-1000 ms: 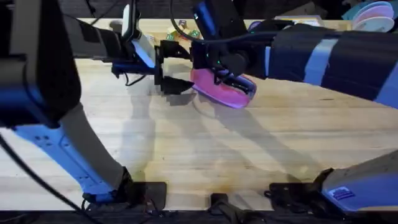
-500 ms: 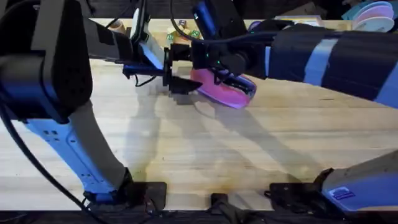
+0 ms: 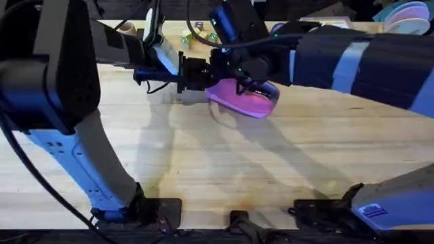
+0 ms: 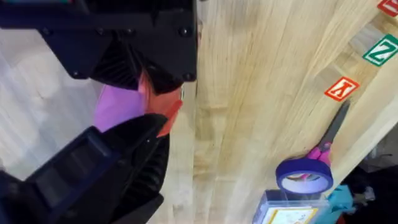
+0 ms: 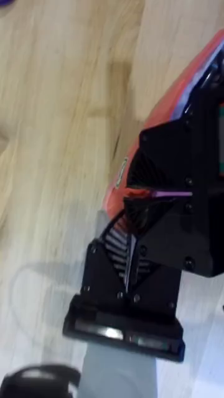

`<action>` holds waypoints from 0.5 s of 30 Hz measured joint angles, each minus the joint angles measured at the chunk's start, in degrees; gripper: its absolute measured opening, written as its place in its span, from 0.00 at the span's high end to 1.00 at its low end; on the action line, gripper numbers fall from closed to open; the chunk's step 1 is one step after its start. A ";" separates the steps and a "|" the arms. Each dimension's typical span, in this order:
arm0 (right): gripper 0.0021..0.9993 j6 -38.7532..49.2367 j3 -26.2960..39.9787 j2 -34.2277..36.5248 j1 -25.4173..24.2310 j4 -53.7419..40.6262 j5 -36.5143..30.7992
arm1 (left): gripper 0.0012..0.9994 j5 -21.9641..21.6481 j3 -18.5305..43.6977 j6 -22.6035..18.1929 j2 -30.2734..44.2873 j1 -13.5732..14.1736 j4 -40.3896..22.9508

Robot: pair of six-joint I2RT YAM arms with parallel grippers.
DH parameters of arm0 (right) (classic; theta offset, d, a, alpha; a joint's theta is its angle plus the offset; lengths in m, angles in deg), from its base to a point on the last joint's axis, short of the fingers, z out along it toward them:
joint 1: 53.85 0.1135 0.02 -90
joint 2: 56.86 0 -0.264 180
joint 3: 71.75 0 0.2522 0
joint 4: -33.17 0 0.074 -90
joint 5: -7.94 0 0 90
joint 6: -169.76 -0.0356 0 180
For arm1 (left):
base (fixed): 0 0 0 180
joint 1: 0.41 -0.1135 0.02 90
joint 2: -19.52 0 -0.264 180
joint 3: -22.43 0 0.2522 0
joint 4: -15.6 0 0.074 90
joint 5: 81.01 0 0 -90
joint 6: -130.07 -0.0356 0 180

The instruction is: Unzip the bag, pick up the pens from the table one at a time and place them inside, then zip the bag closed.

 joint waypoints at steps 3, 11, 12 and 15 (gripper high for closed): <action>0.97 -0.02 0.00 0.02 -1.10 -1.68 0.59 | 0.96 -0.15 0.00 0.00 0.00 0.15 0.02; 0.97 -0.02 0.02 0.02 -4.95 -4.17 3.46 | 0.96 -0.26 0.00 0.00 0.00 0.70 0.09; 0.97 -0.03 0.02 0.00 -5.24 -4.30 3.51 | 0.96 -0.28 0.00 0.00 0.00 0.72 0.09; 0.97 -0.04 0.02 0.02 -6.24 -4.46 3.67 | 0.96 -0.24 0.02 0.00 0.00 0.74 0.26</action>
